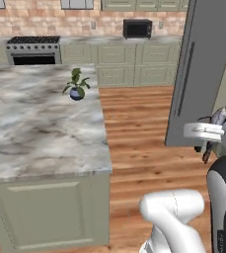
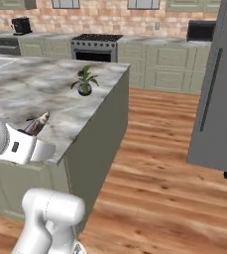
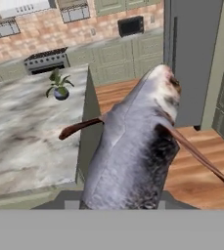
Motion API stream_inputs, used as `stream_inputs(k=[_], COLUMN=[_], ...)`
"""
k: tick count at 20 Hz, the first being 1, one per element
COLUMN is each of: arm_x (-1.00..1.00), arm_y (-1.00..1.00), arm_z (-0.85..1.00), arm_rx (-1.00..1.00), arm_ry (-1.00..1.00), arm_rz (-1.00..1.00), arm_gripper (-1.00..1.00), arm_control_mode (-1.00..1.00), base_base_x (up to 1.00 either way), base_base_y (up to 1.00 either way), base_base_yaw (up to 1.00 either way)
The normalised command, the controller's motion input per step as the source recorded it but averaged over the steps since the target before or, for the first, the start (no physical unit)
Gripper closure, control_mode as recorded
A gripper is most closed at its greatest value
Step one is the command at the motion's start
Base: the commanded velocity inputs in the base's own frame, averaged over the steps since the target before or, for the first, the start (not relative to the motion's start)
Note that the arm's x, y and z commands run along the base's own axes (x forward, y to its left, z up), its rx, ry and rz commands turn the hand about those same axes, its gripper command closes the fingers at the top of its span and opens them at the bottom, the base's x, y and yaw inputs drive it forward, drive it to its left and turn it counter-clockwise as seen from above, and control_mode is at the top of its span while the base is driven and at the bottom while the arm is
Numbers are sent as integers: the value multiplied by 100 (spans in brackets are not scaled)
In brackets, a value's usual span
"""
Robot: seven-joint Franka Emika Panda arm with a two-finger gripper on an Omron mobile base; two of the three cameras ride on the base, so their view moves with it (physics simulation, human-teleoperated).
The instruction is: Transport the fish and mushroom to the fridge. Place the fish on the rack containing meat and place the mushroom on the rack containing the vegetable, ensuring meats and vegetables are on different racks.
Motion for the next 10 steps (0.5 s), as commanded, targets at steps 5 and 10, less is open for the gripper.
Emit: stream_inputs(k=[5, 10], arm_x=[0, 0], arm_y=[0, 0], arm_z=[0, 0], arm_rx=[0, 0], arm_ry=[0, 0], arm_rz=[0, 0], arm_gripper=[100, 100], arm_control_mode=[100, 100], base_base_x=[100, 100], base_base_y=[-73, -56], base_base_yaw=[10, 7])
